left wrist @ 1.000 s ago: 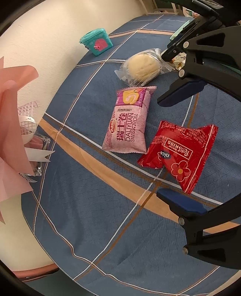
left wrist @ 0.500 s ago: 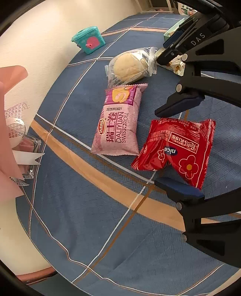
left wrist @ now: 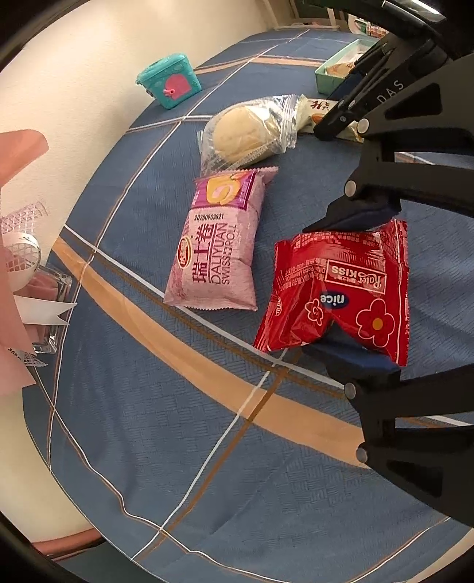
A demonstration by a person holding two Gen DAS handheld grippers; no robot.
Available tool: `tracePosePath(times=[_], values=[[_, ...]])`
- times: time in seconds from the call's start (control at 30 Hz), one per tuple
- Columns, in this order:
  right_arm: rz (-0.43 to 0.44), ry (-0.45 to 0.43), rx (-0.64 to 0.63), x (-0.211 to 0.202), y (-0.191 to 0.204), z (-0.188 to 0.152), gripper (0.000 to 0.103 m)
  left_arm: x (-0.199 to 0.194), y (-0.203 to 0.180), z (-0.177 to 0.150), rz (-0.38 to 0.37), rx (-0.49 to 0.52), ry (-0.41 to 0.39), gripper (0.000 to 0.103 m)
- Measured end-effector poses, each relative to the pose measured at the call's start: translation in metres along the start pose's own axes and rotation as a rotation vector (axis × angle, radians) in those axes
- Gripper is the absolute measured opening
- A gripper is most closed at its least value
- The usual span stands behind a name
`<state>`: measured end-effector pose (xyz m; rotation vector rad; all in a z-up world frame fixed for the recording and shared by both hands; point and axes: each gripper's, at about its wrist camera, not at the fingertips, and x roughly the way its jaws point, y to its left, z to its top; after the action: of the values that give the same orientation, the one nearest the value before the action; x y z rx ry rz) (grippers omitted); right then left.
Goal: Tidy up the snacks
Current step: 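Grasp the red Rose Kiss pack with the left gripper while the right grasps the white pack, then carry both packs over the tray and open both grippers to drop them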
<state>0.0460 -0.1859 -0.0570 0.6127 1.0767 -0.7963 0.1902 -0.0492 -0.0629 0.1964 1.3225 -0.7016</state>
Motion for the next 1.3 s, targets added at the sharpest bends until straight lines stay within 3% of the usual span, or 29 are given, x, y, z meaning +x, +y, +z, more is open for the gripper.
tracePosePath(times=[0.33, 0.83, 1.07, 1.3], values=[[0.064, -0.015, 0.032, -0.04, -0.008, -0.016, 0.055, -0.019, -0.012, -0.009, -0.034, -0.003, -0.025, 0.055], [0.087, -0.059, 0.087, -0.1, -0.044, -0.048, 0.055, -0.076, -0.058, -0.039, -0.047, 0.096, -0.112, 0.055], [0.085, -0.087, 0.149, -0.123, -0.083, -0.054, 0.055, -0.089, -0.101, -0.056, -0.1, 0.18, -0.128, 0.055], [-0.006, -0.097, 0.246, -0.133, -0.147, -0.058, 0.055, -0.091, -0.165, -0.085, -0.142, 0.305, -0.103, 0.055]])
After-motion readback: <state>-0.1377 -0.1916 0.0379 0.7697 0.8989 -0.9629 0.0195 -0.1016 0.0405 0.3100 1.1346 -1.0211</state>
